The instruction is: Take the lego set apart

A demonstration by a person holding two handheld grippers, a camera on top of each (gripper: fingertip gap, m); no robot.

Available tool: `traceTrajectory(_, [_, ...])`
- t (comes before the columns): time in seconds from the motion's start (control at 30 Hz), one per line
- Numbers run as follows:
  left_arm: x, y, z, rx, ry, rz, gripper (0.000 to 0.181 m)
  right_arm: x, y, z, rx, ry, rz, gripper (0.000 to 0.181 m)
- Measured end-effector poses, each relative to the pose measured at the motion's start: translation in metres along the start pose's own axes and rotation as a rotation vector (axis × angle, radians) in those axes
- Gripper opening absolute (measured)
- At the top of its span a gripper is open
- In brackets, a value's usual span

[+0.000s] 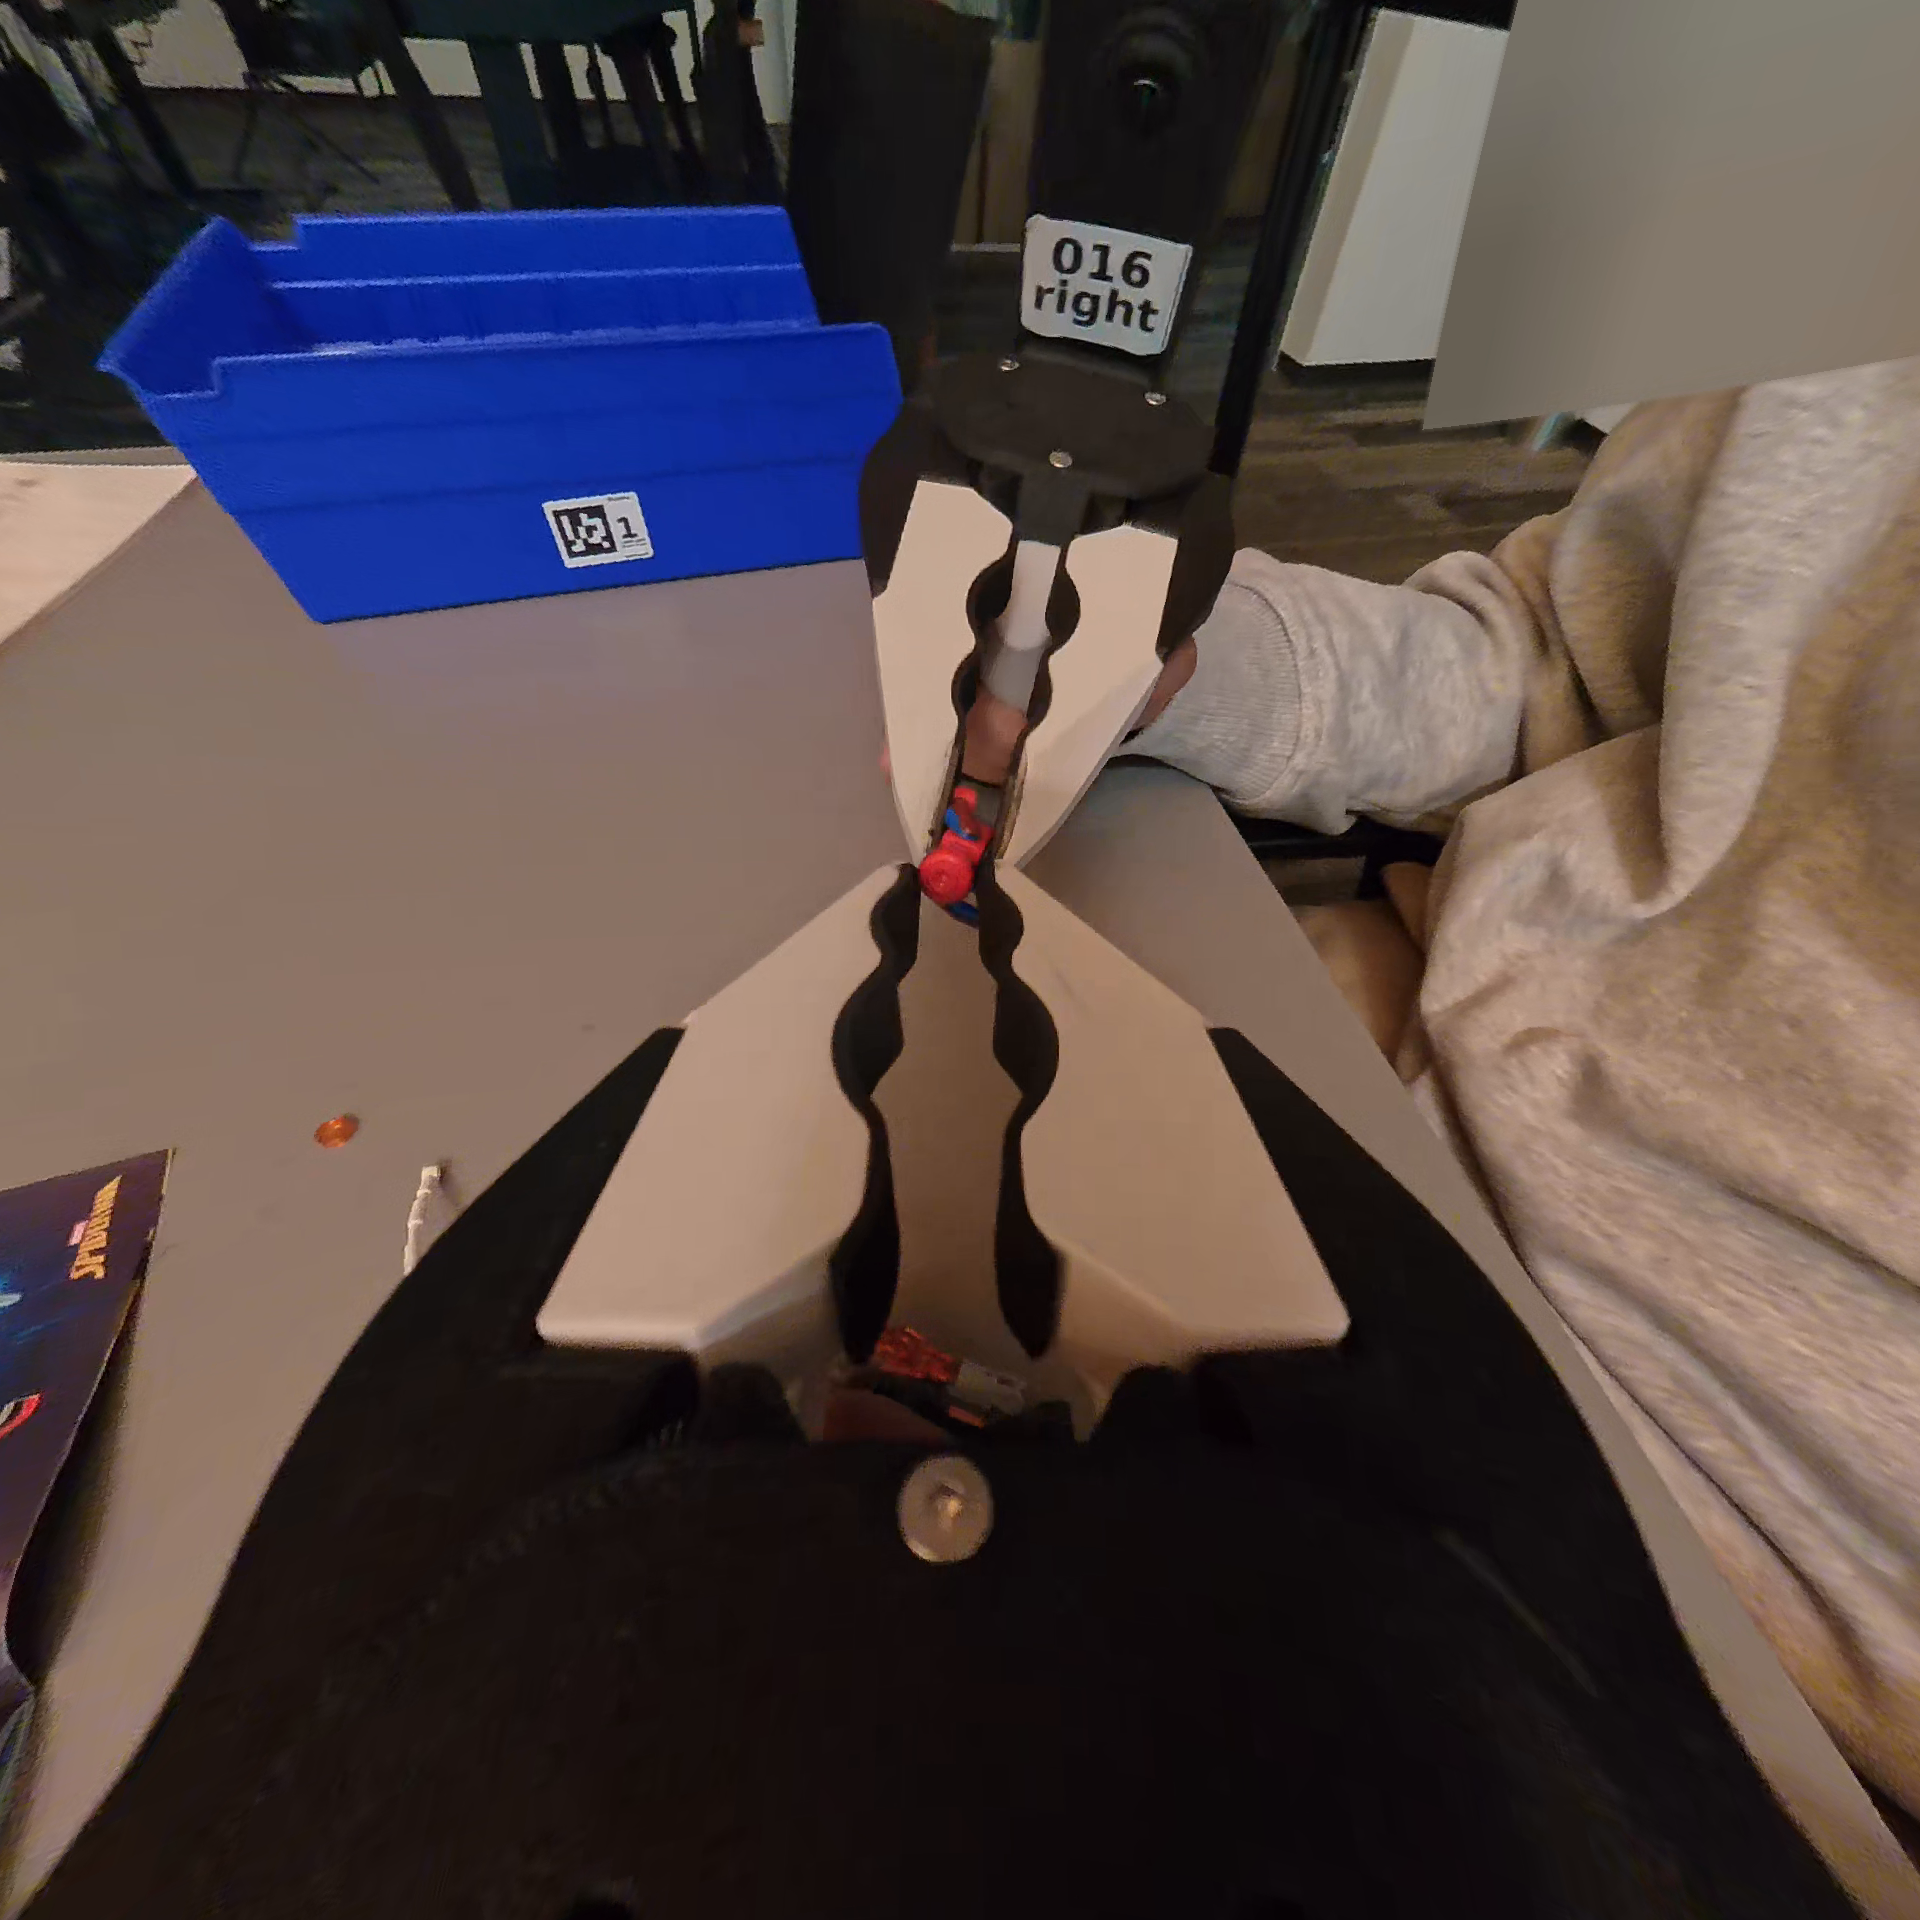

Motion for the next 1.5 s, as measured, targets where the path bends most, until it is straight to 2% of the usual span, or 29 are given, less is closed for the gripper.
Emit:
traceTrajectory(0.63, [0.007,-0.006,0.004,-0.026,-0.016,-0.077,0.009,-0.009,0.003,0.003,0.022,0.071,0.103,0.006])
traceTrajectory(0.9, [0.015,-0.007,0.005,-0.014,-0.029,-0.137,0.009,-0.015,0.001,0.004,0.053,0.193,0.228,0.006])
traceTrajectory(1.23, [0.007,-0.017,0.007,0.009,-0.103,-0.144,0.008,-0.011,0.009,0.010,0.016,-0.024,0.024,0.006])
traceTrajectory(1.4, [0.011,-0.017,0.006,0.003,-0.073,-0.154,0.009,-0.013,0.008,0.010,0.080,0.205,0.187,0.006])
traceTrajectory(1.5, [0.011,-0.017,0.006,0.005,-0.075,-0.166,0.009,-0.013,0.008,0.010,0.094,0.270,0.230,0.006])
Point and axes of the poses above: each gripper's, where its closed fingertips meet, y out along the fingers, z out of its top, x = y × z across the jaws, the point moved 2 cm from there along -y, back along the fingers, and after that the axes turned 6 degrees about z, right-handed, at the moved point
